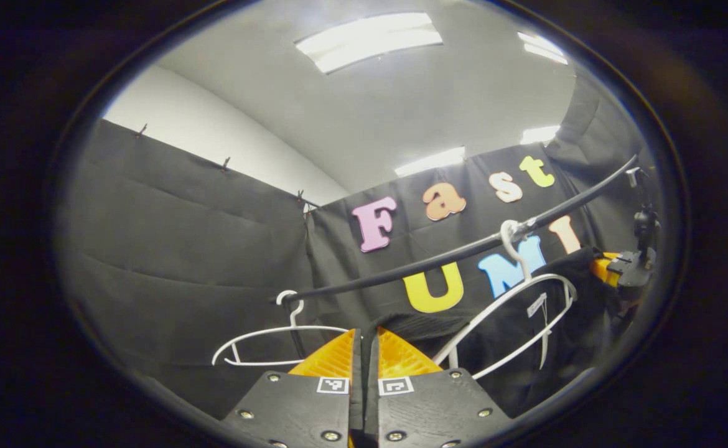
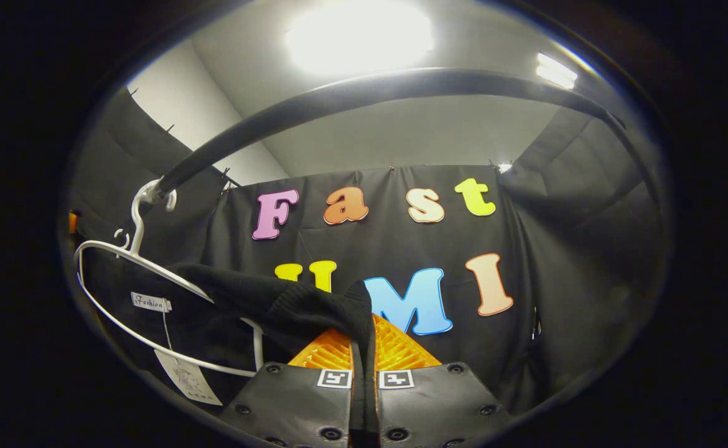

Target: Grasp the clothes on the hanger with both hands and then place them into the laundry hamper below.

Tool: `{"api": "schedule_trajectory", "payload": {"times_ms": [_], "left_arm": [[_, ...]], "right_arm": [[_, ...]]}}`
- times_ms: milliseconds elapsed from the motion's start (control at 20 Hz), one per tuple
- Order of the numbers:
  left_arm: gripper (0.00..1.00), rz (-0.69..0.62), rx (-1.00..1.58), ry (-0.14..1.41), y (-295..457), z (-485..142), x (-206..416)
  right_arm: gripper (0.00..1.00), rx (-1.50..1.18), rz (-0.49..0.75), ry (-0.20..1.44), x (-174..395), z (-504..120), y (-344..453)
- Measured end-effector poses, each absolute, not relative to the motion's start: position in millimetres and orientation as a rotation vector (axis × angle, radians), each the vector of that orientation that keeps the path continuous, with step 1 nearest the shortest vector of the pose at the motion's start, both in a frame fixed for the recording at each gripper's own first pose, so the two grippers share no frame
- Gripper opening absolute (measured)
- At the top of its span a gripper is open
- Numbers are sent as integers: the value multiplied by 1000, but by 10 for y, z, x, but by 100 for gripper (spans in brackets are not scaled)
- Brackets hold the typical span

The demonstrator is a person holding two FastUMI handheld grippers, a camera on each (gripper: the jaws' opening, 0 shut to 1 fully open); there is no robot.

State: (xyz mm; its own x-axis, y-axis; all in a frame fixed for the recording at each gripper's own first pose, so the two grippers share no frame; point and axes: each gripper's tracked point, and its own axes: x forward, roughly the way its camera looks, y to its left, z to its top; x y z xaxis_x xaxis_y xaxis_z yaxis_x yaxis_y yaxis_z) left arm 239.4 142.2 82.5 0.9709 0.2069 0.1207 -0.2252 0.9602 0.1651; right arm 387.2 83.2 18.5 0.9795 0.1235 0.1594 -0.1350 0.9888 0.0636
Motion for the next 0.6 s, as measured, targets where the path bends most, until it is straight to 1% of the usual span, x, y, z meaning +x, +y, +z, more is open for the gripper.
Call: {"api": "schedule_trajectory", "payload": {"times_ms": [300, 450, 600], "left_arm": [[2, 188, 167, -41, 1504, 554, 2407], [2, 186, 150, -36, 1524, 461, 2405], [2, 153, 103, -54, 1514, 446, 2406]], "right_arm": [[1, 51, 157, -83, 3899, -63, 921], [1, 40, 170, -72, 3937, -181, 942], [2, 42, 189, -58, 3989, -227, 949]]}}
